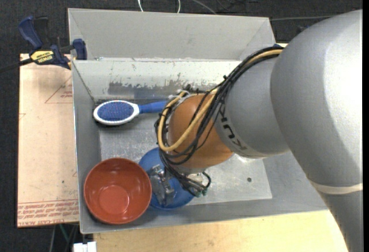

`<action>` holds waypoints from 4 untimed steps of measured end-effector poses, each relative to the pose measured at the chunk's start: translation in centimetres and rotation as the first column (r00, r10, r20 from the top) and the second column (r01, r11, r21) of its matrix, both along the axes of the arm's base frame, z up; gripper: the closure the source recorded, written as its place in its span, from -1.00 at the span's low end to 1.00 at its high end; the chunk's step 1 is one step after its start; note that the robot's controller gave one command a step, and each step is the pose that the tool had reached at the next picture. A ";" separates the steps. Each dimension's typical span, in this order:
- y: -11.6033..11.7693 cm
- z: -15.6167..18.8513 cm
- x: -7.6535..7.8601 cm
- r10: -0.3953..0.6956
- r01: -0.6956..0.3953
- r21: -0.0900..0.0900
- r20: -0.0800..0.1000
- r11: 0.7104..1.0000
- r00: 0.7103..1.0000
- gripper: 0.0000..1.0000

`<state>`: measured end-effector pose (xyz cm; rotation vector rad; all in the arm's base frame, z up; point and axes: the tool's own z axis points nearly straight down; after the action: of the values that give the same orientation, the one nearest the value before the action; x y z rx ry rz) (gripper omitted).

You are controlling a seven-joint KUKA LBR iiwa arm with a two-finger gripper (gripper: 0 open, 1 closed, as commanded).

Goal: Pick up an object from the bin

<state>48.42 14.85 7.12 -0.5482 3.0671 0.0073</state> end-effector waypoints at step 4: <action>0.0 0.0 0.0 0.000 0.000 0.000 0.000 1.000 1.000 1.00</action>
Offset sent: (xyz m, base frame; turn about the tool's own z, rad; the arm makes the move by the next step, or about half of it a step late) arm 0.0000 0.0000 0.0000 0.0000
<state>48.41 14.85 7.12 -0.5487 3.0672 0.0074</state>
